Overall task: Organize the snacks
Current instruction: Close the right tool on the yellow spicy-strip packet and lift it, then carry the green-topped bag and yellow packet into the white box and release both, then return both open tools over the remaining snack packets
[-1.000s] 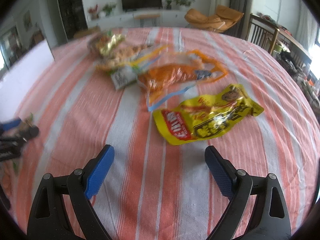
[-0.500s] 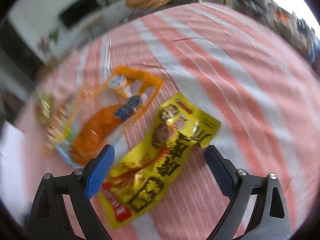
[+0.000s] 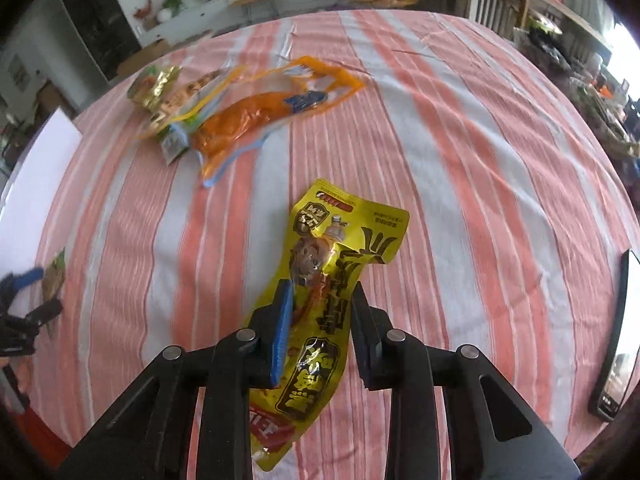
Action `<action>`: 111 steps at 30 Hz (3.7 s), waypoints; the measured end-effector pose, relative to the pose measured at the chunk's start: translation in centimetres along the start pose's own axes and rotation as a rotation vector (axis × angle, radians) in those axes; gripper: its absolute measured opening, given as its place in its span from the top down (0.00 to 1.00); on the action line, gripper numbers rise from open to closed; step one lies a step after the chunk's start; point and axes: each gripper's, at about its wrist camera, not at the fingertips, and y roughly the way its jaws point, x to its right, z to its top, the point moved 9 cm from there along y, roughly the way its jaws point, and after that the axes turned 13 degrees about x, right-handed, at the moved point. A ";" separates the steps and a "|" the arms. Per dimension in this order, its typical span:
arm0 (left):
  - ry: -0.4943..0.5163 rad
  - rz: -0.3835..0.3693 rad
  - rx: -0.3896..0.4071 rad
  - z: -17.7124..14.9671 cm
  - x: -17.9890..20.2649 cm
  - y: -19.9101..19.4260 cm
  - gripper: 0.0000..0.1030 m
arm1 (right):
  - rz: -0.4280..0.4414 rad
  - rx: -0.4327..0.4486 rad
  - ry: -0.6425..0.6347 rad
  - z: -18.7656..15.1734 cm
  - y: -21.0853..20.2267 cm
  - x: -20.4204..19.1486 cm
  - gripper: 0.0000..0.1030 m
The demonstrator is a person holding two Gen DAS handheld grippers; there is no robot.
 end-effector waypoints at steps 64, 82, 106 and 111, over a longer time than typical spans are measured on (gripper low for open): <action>-0.679 -0.295 0.611 2.5 -11.0 -24.9 0.61 | 0.360 0.118 0.221 2.6 -3.7 -15.0 0.58; -0.867 0.210 0.401 -8.3 -30.7 -23.9 0.16 | 0.964 0.021 -0.086 7.4 -11.3 -50.7 0.26; -0.567 -0.104 0.318 2.9 -3.3 -12.2 0.06 | -0.076 0.218 -0.118 3.2 3.3 -6.3 0.22; -0.563 -0.020 0.200 2.1 -1.4 -3.8 0.06 | -0.083 0.224 -0.034 3.2 2.2 -3.7 0.22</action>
